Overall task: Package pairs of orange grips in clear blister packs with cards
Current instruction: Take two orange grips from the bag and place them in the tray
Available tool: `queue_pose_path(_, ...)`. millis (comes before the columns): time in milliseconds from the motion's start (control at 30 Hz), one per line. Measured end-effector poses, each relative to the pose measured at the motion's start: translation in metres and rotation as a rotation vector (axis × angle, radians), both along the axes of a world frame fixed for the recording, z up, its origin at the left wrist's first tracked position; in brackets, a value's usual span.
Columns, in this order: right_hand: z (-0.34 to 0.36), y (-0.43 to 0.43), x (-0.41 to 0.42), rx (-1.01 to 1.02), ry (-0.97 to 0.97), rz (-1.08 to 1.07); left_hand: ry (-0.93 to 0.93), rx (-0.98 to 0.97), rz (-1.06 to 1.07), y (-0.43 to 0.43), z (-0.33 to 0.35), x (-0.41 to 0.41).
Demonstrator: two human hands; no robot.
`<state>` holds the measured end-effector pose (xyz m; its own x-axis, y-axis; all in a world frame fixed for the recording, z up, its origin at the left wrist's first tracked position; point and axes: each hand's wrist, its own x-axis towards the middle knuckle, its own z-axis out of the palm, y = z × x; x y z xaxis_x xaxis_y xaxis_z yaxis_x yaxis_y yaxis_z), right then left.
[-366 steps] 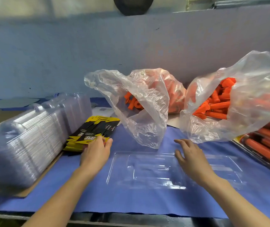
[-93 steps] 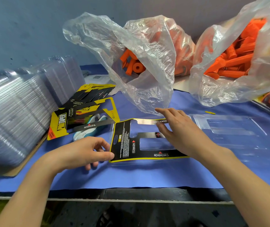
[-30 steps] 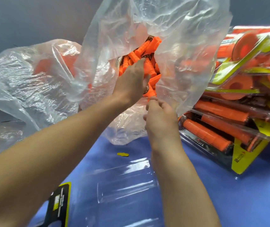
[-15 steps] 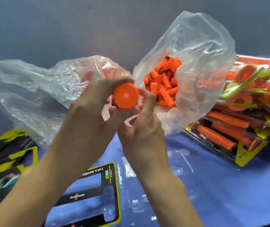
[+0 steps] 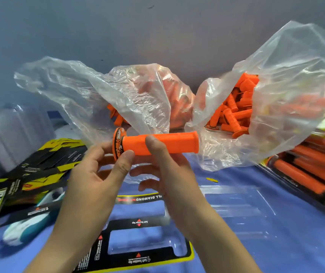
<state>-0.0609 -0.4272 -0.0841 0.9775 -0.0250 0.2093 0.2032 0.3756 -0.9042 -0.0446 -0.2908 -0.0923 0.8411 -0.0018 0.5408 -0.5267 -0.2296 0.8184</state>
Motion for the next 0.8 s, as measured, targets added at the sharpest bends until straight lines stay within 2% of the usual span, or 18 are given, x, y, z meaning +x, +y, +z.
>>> queue_pose_path(100, -0.007, 0.012, -0.001, 0.029, 0.058, 0.104, -0.018, 0.013, 0.09, 0.013, -0.004, 0.002)
queue_pose_path(267, -0.015, 0.01, 0.002, 0.117, 0.104, 0.121, -0.042, 0.042, 0.236, 0.042, -0.009, 0.004)
queue_pose_path(533, -0.029, 0.007, 0.004, -0.032, 0.076, 0.014, -0.113, 0.04, 0.266, 0.057, -0.014, 0.0)
queue_pose_path(667, -0.033, 0.006, 0.005, -0.154, 0.033, -0.02, -0.31, 0.221, 0.262, 0.06, -0.012, -0.002)
queue_pose_path(800, -0.033, -0.003, 0.007, -0.314, -0.025, -0.062, -0.383, 0.315, 0.21, 0.059, -0.017, 0.001)
